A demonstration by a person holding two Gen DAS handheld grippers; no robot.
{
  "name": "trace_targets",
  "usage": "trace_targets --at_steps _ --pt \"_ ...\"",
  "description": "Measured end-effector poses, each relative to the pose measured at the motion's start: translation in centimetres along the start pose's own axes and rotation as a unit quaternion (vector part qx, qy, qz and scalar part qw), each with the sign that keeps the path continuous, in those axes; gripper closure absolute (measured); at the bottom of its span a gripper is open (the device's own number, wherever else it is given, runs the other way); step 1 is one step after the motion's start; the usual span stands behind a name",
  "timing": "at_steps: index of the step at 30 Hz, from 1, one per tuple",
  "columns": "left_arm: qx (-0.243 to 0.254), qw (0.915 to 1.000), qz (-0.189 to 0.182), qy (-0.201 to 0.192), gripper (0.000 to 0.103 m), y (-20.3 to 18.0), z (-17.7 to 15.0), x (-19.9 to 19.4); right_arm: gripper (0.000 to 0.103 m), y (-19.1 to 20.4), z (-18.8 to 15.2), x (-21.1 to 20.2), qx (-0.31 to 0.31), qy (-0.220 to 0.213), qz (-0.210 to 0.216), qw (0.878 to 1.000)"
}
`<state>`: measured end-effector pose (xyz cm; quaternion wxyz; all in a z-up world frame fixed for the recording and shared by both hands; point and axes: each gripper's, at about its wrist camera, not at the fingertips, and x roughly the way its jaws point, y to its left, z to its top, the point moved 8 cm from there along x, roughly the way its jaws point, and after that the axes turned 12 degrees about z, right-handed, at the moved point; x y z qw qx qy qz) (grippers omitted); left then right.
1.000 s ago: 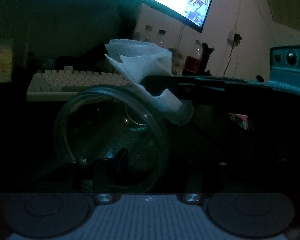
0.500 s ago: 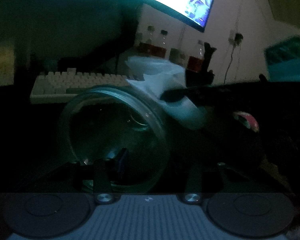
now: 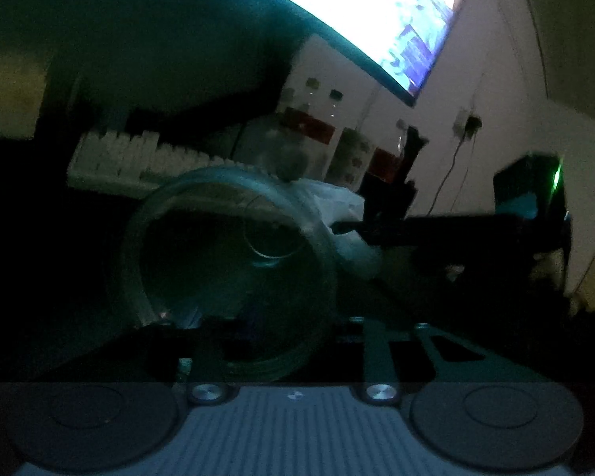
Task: Clean container
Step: 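Wipe the jar rim with the tissue in the right tool while the left holds the jar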
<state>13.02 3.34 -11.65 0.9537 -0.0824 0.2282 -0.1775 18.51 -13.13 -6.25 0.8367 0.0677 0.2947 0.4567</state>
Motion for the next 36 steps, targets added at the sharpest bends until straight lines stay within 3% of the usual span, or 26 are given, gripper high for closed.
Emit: trace_targets --at_steps 2,9,10,14,17,19,22,25,33,36 --pt "0.006 1.0000 -0.001 0.002 0.092 -1.0 0.3 -0.3 0.095 1.6 -0.3 -0.3 -0.013 0.005 0.017 1.000" --pt "-0.039 0.9925 -0.112 0.029 0.093 -3.1 0.6 -1.5 0.095 6.6 -0.9 -1.7 -0.051 -0.003 0.037 0.998" --pt "-0.041 0.9922 -0.115 0.026 0.093 -3.0 0.6 -1.6 0.095 7.1 -1.0 -1.4 -0.058 0.002 0.038 0.998" --pt "-0.014 0.9958 -0.086 0.028 0.088 -2.9 -0.3 -1.6 0.095 7.4 -1.1 -0.5 -0.071 0.002 0.034 0.997" --pt "0.021 0.9979 -0.055 0.027 0.072 -3.0 -1.5 -1.4 0.095 7.0 -0.9 -0.1 -0.063 -0.001 0.035 0.997" --pt "0.029 0.9988 -0.032 0.024 0.068 -2.5 -1.8 -1.2 0.095 7.2 -1.1 0.1 -0.061 0.001 0.041 0.997" --pt "0.018 0.9995 -0.018 0.020 0.069 -1.4 -1.8 -1.0 0.095 7.7 -1.6 0.5 -0.069 0.011 0.063 0.996" --pt "0.001 0.9996 -0.019 0.018 0.069 -0.5 -1.5 -0.8 0.095 7.5 -1.4 1.0 -0.094 0.010 0.049 0.994" --pt "-0.016 0.9997 0.011 0.011 0.069 0.9 -0.8 -0.2 0.095 4.4 0.7 2.5 -0.075 -0.010 -0.003 0.997" --pt "-0.023 0.9995 0.018 0.012 0.069 1.3 -0.7 -0.2 0.094 5.0 0.5 2.5 -0.070 -0.013 -0.001 0.997"
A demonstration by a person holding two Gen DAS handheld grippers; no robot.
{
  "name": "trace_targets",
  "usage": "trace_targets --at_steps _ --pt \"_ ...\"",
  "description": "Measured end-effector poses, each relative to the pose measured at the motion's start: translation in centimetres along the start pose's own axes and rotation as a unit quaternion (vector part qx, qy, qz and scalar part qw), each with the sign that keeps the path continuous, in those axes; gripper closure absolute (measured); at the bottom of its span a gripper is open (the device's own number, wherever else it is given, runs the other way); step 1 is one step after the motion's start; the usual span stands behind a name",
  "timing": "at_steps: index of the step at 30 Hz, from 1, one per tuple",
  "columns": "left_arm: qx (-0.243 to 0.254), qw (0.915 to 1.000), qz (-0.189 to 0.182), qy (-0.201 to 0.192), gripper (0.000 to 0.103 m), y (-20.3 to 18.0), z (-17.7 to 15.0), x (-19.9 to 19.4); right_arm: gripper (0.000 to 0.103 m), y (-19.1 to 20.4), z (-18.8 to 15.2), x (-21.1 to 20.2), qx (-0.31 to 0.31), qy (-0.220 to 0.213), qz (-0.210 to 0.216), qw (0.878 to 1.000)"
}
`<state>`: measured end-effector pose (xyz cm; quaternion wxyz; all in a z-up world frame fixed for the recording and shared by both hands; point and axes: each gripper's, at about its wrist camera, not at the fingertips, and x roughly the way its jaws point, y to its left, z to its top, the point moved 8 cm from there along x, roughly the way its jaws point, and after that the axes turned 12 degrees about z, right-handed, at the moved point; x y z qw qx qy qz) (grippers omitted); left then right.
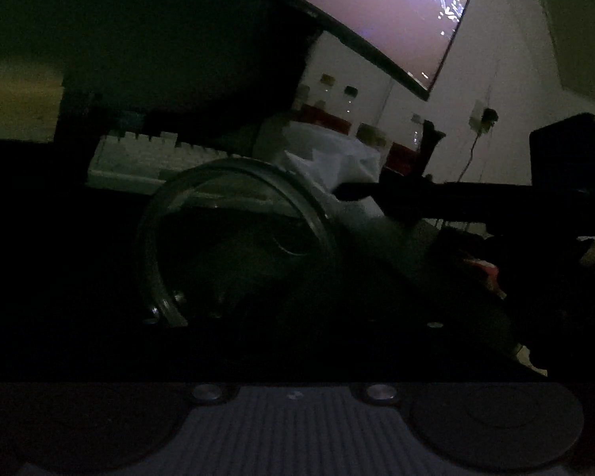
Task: Clean container
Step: 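Wipe the jar rim with the tissue in the right tool while the left holds the jar, then pull the tissue out of the jar mouth with the right tool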
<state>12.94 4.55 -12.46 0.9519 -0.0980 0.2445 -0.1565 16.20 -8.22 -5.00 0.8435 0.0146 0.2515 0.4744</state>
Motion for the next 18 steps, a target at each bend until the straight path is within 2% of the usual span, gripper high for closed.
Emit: trace_targets --at_steps 4,6,8,9,12,15,18 --pt "-0.002 1.0000 0.007 -0.001 0.069 0.0 -0.1 -0.1 0.094 2.8 -0.6 0.2 -0.014 0.002 0.080 0.997" --pt "-0.012 0.9999 -0.009 0.004 0.069 -0.2 0.0 -0.1 0.097 2.9 -0.7 0.2 -0.017 -0.003 0.096 0.995" --pt "-0.014 0.9998 -0.011 0.007 0.069 -0.2 0.0 -0.2 0.098 1.5 -0.4 0.1 0.006 -0.008 0.099 0.995" --pt "-0.010 0.9999 -0.009 0.005 0.069 -0.3 0.0 -0.2 0.097 0.6 -0.3 -0.1 0.016 -0.013 0.089 0.996" --pt "-0.001 1.0000 -0.004 -0.002 0.069 -0.3 -0.1 -0.3 0.095 -3.0 0.1 -0.7 0.023 -0.019 0.020 0.999" --pt "-0.010 0.9999 -0.004 0.006 0.069 -0.4 -0.1 -0.3 0.095 -6.1 -0.1 -1.2 0.042 -0.007 -0.040 0.998" --pt "-0.012 0.9997 0.007 0.020 0.074 -0.9 0.0 -0.1 0.095 -6.9 -0.6 -1.9 0.042 -0.010 -0.059 0.997"
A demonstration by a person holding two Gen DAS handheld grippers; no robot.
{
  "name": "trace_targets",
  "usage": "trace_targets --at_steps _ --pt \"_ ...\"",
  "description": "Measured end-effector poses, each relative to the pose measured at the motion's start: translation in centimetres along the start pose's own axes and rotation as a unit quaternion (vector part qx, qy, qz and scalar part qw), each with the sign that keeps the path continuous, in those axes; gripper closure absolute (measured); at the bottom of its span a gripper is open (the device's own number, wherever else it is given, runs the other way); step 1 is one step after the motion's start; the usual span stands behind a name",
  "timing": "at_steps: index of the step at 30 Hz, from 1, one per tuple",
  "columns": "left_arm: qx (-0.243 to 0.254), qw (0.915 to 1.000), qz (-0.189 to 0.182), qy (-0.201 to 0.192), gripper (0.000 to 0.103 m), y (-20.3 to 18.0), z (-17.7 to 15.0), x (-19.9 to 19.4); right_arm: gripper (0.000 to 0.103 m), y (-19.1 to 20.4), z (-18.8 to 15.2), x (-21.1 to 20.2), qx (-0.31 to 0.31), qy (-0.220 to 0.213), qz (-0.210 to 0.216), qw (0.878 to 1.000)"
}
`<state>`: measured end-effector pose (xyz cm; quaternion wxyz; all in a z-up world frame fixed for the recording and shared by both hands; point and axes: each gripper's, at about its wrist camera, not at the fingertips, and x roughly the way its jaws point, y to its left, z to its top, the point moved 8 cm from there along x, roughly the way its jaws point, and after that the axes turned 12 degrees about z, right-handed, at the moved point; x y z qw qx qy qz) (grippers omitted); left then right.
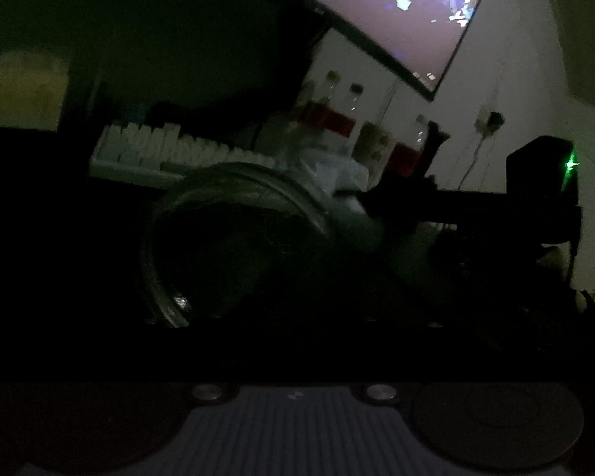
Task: Clean container
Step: 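Pull the tissue out of the jar mouth with the right tool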
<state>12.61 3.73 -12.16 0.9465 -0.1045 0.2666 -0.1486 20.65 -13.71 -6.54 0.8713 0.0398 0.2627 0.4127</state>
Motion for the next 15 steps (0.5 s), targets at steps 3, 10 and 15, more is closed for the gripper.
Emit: trace_targets --at_steps 3,10,15 --pt "0.014 0.9996 0.018 -0.017 0.086 -1.0 0.2 0.1 0.095 0.5 -0.2 -0.8 -0.006 -0.009 0.003 1.000" --pt "0.000 0.9966 0.076 -0.034 0.092 -2.4 0.9 1.4 0.095 2.3 -1.9 -1.5 -0.030 0.010 -0.012 0.999" --pt "-0.016 0.9935 0.109 -0.027 0.091 -3.6 1.6 3.0 0.095 0.6 -2.6 -1.7 -0.013 0.010 -0.051 0.999"
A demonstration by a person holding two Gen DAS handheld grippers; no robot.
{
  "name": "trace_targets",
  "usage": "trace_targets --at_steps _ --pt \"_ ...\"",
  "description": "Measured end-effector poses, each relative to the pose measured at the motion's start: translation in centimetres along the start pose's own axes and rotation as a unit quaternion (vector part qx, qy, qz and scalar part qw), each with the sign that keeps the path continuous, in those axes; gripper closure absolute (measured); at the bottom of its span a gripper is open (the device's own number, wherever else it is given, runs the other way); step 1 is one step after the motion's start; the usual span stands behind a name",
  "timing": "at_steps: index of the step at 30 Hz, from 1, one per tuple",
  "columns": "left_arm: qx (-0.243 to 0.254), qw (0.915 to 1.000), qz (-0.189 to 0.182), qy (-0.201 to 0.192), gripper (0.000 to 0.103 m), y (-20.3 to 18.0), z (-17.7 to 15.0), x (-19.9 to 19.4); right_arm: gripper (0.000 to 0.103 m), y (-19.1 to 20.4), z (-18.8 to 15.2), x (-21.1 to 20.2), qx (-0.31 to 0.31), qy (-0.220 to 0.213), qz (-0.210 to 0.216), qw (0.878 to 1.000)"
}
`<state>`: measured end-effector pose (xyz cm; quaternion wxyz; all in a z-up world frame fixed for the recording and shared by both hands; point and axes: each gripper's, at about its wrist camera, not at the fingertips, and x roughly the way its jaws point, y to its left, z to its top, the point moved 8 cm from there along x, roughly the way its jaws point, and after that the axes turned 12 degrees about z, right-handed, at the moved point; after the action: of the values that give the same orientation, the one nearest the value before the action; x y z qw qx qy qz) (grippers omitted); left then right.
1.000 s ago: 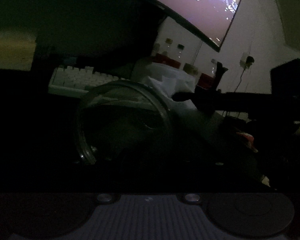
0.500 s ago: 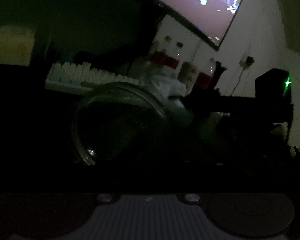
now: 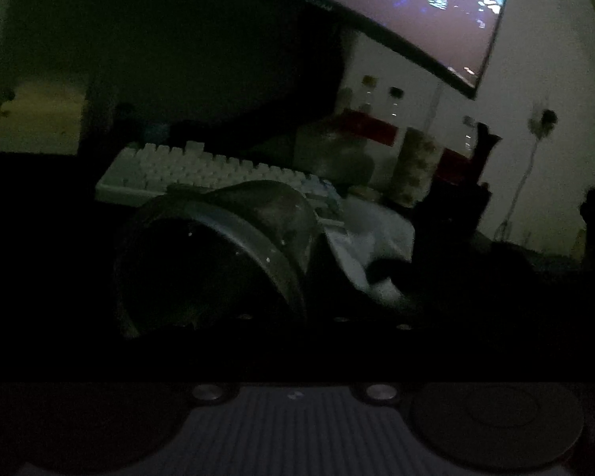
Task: Clean container
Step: 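Pull the tissue out of the jar mouth with the right tool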
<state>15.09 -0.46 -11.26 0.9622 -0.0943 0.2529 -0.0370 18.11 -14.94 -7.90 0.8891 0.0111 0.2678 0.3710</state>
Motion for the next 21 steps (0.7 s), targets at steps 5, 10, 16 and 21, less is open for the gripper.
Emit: trace_targets --at_steps 5,10,16,21 --pt "-0.007 0.9997 0.024 0.004 0.082 -0.8 0.0 1.7 0.095 -1.2 -0.7 0.4 0.028 0.002 -0.012 1.000" --pt "-0.014 0.9997 0.004 0.018 0.070 -0.2 -0.7 0.7 0.093 -1.0 -1.3 0.9 0.029 0.010 -0.021 0.999" --pt "0.016 0.9995 -0.005 0.028 0.054 -0.4 -1.4 -0.9 0.066 -1.0 -1.9 0.8 0.054 0.010 -0.045 0.997" --pt "0.046 0.9985 -0.015 0.027 0.050 -1.0 -1.8 -1.4 0.030 -1.1 -1.7 0.0 0.053 -0.011 -0.084 0.995"
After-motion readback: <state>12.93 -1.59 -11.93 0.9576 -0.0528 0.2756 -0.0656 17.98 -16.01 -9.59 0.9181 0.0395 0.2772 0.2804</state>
